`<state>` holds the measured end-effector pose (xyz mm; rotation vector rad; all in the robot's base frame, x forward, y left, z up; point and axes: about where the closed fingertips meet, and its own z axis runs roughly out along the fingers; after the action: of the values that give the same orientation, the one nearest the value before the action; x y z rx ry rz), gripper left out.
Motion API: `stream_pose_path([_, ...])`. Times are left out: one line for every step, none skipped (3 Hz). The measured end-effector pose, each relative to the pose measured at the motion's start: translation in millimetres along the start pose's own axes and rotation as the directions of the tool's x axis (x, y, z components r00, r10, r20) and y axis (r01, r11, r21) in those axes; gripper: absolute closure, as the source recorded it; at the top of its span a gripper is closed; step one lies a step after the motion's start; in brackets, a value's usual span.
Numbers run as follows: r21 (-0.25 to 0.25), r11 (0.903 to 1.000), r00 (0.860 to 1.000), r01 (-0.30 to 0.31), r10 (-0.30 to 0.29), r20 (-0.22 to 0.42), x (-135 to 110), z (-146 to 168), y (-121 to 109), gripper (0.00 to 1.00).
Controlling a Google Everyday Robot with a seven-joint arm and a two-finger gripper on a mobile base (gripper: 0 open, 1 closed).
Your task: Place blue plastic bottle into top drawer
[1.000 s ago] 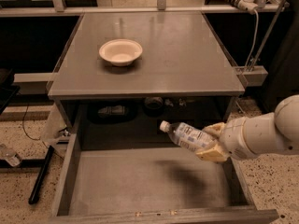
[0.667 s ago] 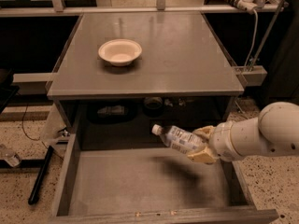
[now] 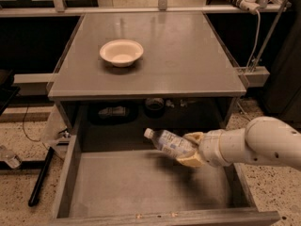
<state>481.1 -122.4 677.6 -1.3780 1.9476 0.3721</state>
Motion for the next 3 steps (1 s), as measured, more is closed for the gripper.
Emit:
stream_pose_path([-0.006,0.9999,0.999,0.009,-0.009,0.033,15,26,3,1.0])
stream_pose_path([-0.015,0.9998,0.999,0.015,-0.015,0.041,28,44,4,1.0])
stream_pose_path([-0.016,0.9998,0.999,0.014,-0.013,0.041,28,45,5,0.81])
